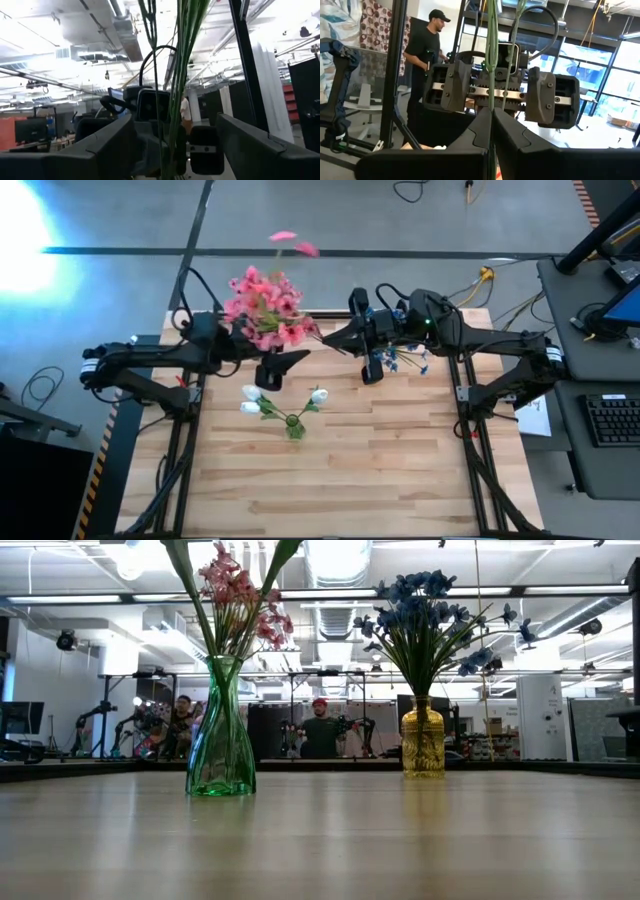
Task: Sort flowers into vase by color
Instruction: Put the pink flowers into the pink vase
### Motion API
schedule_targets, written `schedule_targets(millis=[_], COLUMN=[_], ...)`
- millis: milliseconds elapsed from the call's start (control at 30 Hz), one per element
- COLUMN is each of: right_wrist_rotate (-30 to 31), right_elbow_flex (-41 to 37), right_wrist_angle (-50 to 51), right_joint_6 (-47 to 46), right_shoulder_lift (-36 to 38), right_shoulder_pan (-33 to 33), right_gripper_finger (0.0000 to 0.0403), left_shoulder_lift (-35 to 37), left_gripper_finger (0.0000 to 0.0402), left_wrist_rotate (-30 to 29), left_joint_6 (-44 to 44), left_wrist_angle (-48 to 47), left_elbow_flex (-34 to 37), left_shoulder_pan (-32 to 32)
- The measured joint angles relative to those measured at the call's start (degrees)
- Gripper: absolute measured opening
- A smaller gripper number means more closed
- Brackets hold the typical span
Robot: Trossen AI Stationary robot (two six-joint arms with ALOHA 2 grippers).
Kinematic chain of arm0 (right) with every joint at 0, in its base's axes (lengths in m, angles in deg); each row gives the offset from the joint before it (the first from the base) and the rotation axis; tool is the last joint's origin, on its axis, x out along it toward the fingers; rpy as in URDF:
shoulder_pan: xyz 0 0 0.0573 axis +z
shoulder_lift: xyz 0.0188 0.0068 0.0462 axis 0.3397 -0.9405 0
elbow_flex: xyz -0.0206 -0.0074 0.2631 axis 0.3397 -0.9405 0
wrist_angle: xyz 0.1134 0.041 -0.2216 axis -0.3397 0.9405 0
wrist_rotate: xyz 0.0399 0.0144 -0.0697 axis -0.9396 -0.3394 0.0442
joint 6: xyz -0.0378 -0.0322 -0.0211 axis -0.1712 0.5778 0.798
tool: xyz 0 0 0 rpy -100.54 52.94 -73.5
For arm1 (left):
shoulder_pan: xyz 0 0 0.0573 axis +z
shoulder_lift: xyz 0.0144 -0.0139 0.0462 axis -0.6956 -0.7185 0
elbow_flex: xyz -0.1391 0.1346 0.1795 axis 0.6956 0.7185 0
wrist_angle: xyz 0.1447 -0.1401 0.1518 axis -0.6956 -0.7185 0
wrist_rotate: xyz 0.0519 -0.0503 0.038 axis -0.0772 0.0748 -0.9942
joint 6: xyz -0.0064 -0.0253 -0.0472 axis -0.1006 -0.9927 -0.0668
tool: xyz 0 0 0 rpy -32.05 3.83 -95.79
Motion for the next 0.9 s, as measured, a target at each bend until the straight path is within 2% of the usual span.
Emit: schedule_targets(millis=[167, 500, 633, 767, 900], right_wrist_rotate=[0.13, 0.49, 0.52, 0.52, 0.52], right_elbow_flex=[0.0, 0.0, 0.0, -0.01, -0.02], right_wrist_angle=[-0.07, 0.0, 0.04, 0.45, 1.17], right_joint_6=[0.35, 0.32, 0.32, 0.32, 0.36], right_shoulder_lift=[0.0, 0.0, 0.0, 0.0, 0.0], right_shoulder_pan=[0.0, 0.0, 0.0, 0.0, 0.0], right_gripper_finger=[0.0008, 0.0008, 0.0008, 0.0009, 0.0009], left_shoulder_lift=[-3.16, -6.95, -8.55, -10.68, -12.14], left_gripper_finger=[0.0256, 0.0195, 0.0171, 0.014, 0.0079], left_wrist_rotate=[0.0, -0.07, -0.04, -0.08, -0.07], left_joint_6=[-0.68, -1.57, -1.84, -2.12, -3.5], left_wrist_angle=[5.07, 11.64, 9.89, 3.23, 1.75], left_elbow_flex=[0.0, -0.18, -3.41, -8.03, -10.58], left_shoulder_pan=[0.0, 0.06, 0.07, 0.07, 0.07])
